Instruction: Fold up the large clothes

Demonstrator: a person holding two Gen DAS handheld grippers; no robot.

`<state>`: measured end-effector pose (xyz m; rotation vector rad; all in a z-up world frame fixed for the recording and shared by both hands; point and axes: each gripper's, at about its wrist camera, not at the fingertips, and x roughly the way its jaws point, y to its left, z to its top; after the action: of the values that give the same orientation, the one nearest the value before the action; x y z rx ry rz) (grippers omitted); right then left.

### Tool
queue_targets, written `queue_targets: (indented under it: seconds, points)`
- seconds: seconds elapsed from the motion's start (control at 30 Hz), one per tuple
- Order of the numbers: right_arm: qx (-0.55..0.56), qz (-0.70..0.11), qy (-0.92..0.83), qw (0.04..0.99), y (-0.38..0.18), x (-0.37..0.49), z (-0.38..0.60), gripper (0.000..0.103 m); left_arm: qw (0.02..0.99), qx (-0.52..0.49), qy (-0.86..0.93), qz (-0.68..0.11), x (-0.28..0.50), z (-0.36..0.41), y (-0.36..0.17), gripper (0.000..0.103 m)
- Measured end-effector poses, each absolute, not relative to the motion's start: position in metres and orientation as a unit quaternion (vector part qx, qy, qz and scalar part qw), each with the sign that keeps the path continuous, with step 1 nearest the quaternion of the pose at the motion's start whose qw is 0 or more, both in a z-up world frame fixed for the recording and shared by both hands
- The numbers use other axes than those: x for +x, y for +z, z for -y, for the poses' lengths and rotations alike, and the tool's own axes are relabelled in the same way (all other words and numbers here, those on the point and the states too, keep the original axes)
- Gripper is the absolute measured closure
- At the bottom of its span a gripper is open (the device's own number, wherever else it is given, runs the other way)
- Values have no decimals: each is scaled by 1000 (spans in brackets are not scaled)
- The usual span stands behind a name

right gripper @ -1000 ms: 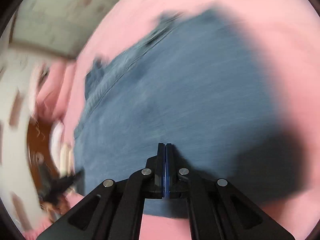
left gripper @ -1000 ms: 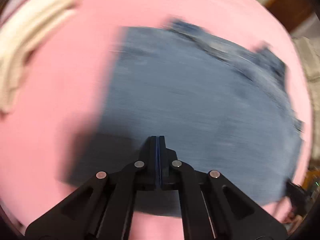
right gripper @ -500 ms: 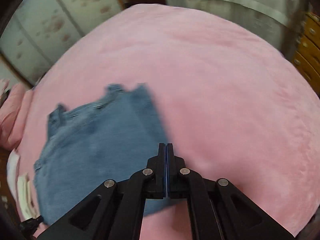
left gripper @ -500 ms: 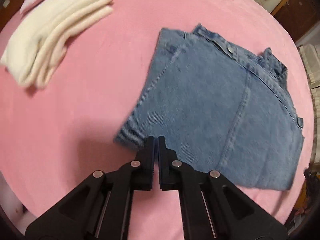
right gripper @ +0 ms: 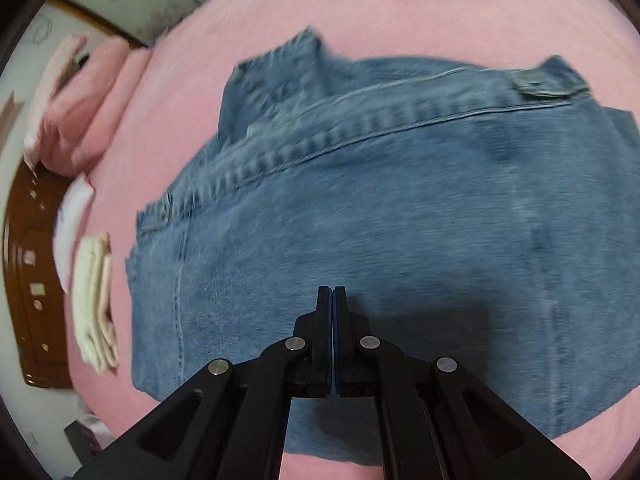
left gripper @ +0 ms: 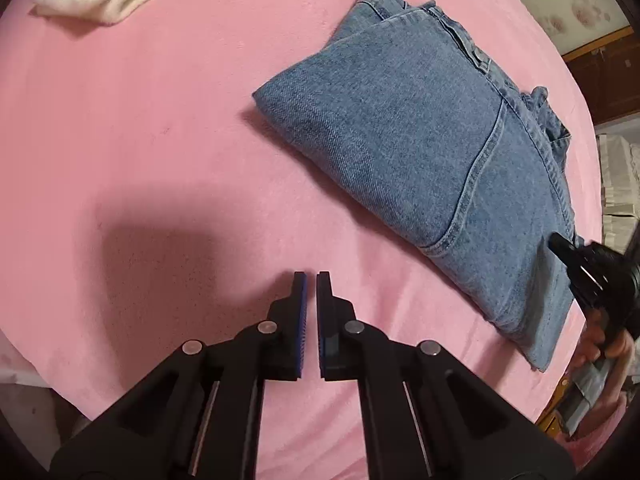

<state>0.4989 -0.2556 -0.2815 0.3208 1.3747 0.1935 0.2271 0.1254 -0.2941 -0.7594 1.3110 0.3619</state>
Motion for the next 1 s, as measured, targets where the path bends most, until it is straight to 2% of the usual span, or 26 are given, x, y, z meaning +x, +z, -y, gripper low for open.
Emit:
queue_targets:
  seconds: [0.23,0.33,0.4,0.47,0.6,1.0]
  points:
    - [77,-680,62,727,-327,522,205,103,713,-394,126,-566,217,-131,-295,100]
    - [30,-691,50,720,-339,530,185,103,720,-424,102,-540,222,-135,-291,85]
    - [5,-695,45,717,-345,533,175,103,721,-452,94,-517,225,-140,-291,61]
    - [7,-699,41,714,-349,537,171,103,720,-480,90,-494,227,-145,-292,54]
    - [1,-695,40,718,-348,537,169,103,706,-524,82,-470,243,-152,-309,54]
    - [6,-632,58,772,-352,513,163,103,709,-553,101,-425,280,-169,-350,54]
